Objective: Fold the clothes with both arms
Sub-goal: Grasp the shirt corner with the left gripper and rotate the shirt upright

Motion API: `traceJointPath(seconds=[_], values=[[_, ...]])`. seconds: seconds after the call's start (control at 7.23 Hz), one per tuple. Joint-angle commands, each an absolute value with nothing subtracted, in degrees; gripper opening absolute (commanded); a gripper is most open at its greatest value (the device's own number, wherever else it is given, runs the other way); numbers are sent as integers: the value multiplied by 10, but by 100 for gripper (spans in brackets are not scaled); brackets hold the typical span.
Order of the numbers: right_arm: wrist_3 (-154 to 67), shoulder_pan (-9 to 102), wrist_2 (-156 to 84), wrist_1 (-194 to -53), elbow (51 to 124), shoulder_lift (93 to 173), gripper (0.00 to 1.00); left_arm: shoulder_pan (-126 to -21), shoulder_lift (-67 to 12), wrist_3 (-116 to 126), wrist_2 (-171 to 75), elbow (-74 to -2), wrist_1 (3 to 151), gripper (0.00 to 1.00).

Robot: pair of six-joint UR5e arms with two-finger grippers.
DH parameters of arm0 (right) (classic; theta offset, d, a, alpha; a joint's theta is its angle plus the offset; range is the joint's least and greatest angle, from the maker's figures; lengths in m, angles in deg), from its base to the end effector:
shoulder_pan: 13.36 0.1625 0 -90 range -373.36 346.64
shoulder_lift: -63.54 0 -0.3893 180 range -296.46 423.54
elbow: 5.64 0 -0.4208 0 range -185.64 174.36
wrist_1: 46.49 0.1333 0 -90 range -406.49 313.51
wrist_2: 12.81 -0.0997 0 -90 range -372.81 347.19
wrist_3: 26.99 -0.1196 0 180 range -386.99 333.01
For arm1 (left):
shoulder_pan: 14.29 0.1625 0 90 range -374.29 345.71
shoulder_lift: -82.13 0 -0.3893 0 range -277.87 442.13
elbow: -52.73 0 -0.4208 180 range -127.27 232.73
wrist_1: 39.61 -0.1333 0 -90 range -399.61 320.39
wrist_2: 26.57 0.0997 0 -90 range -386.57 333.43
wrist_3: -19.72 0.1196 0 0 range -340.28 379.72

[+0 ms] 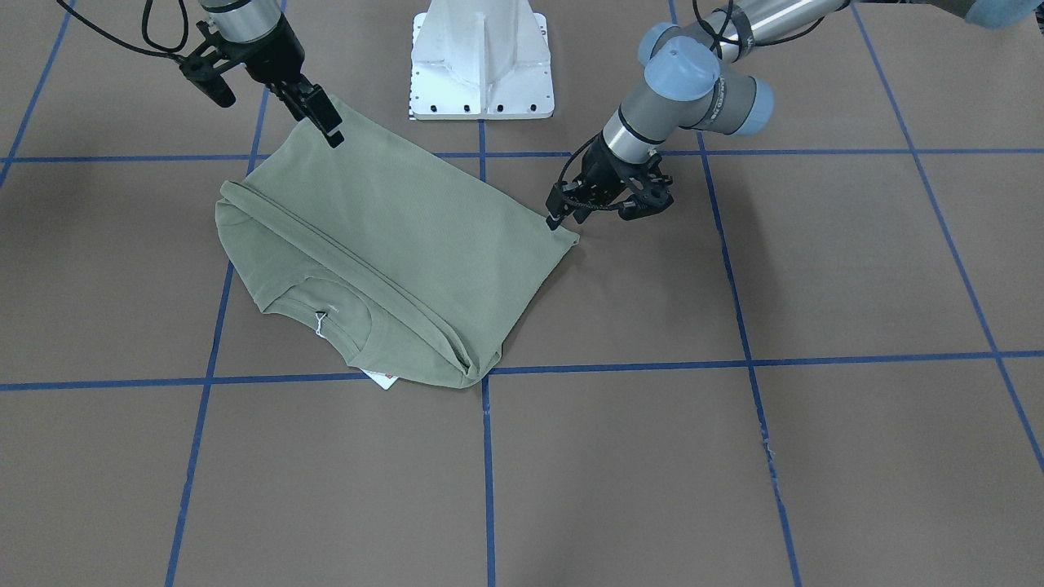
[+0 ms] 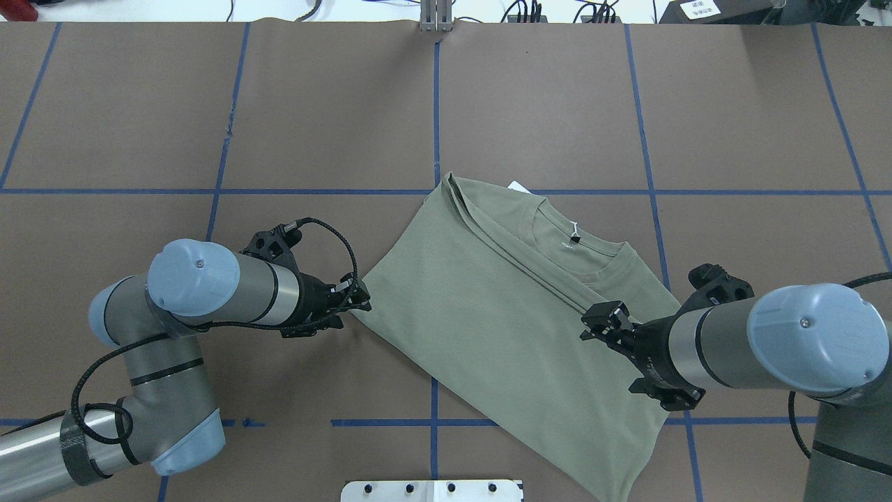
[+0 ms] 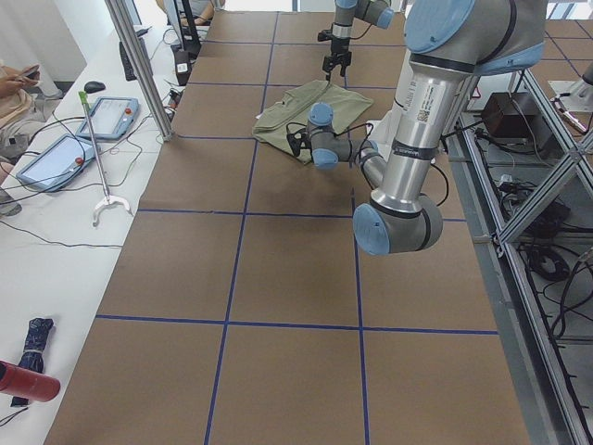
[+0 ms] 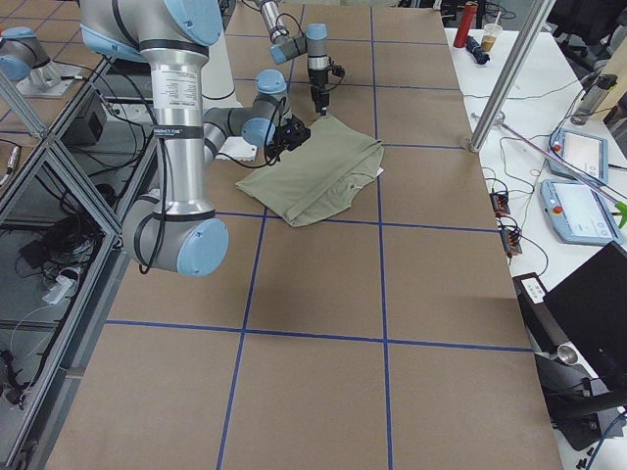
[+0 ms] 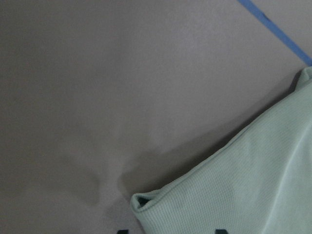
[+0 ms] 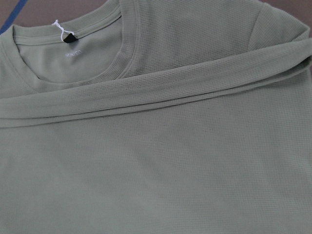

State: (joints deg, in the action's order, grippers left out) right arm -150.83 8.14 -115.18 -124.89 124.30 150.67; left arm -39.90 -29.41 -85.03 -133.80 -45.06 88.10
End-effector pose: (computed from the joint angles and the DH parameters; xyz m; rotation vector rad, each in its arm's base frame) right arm -0.4083 -0.2766 0.2523 -0.3085 -0.9451 0.7855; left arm 0.5473 -0.3709 0.2712 -0.1557 1.1903 -0.4430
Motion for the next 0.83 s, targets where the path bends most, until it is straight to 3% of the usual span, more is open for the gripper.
traceJointPath(seconds=[0.0,0.41,0.55,0.69], values=[[-1508,83,-1152,-1249,1238,1506,100,-400,-299,-850,-1338,-445,881,57],[-1508,82,-1151,-1249,1236,1505,100,-400,-309,-847,-1320,-425,881,51],[-1508,82,-1151,-1249,1235,1504,100,-400,-314,-847,-1318,-418,881,36],[-1508,83,-1151,-1249,1235,1504,100,-403,-314,-844,-1318,-418,881,0]])
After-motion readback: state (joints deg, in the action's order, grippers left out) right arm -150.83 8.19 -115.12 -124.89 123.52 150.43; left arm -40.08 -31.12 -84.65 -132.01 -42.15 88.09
